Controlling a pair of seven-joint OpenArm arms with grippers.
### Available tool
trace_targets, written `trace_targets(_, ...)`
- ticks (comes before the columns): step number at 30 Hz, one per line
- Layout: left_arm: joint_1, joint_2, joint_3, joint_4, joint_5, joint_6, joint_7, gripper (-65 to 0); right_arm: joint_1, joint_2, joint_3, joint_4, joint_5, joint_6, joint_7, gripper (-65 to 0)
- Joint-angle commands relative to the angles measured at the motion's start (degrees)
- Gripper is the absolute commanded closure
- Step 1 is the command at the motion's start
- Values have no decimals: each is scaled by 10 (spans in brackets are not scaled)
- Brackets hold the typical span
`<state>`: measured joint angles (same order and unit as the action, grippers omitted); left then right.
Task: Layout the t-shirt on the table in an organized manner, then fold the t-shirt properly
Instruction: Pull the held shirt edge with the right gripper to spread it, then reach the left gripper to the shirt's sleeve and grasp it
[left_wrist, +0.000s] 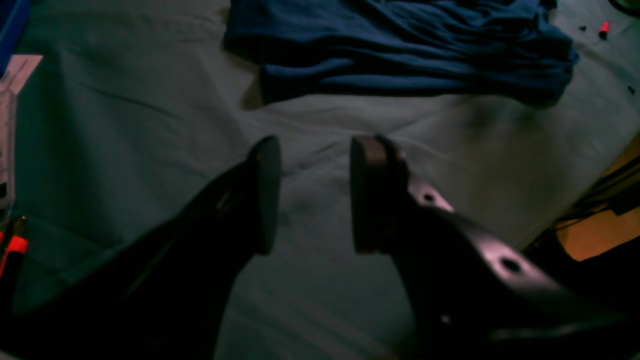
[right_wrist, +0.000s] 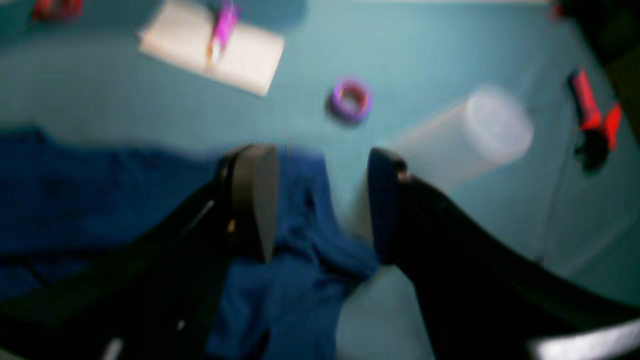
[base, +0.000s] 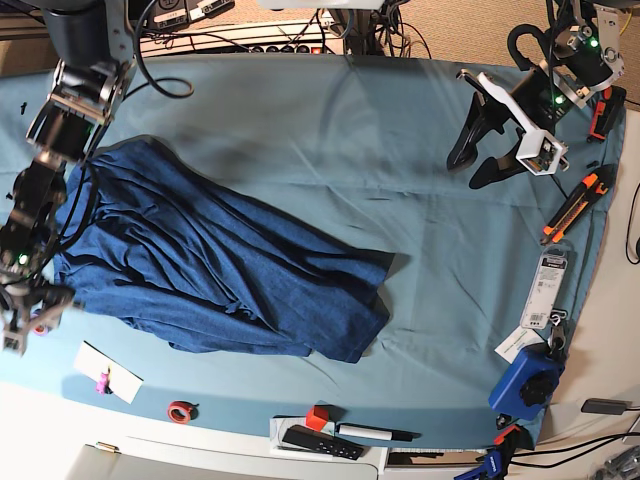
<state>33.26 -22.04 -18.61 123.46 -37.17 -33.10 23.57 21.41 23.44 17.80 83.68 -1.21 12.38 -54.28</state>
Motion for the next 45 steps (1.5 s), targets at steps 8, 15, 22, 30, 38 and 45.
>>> trace_targets(8,-79,-5,58,-5,27,12,16,-241,-157,12,3,108,-1,-2,8,-289)
trace_targets(15,-212,-5,192,-118,61,27,30,-240,-259,12,3,159,-5,-4,0,-289)
trace_targets(22,-379,-5,253,-257,92,50,30,-238,-301,12,3,162,-31,-14,-13,-289)
trace_targets(30,-539,19,277,-415,109,50,30,-230,-311,11,3,162,-10,-30,-14,-289)
trace_targets(38,-676,106,279,-688,54,50,30,-230,-311,11,3,162,-7,-30,-14,-289)
trace_targets(45,-731,141,279,-818,60,78,29,-230,-311,11,3,162,-8,-30,-14,-289)
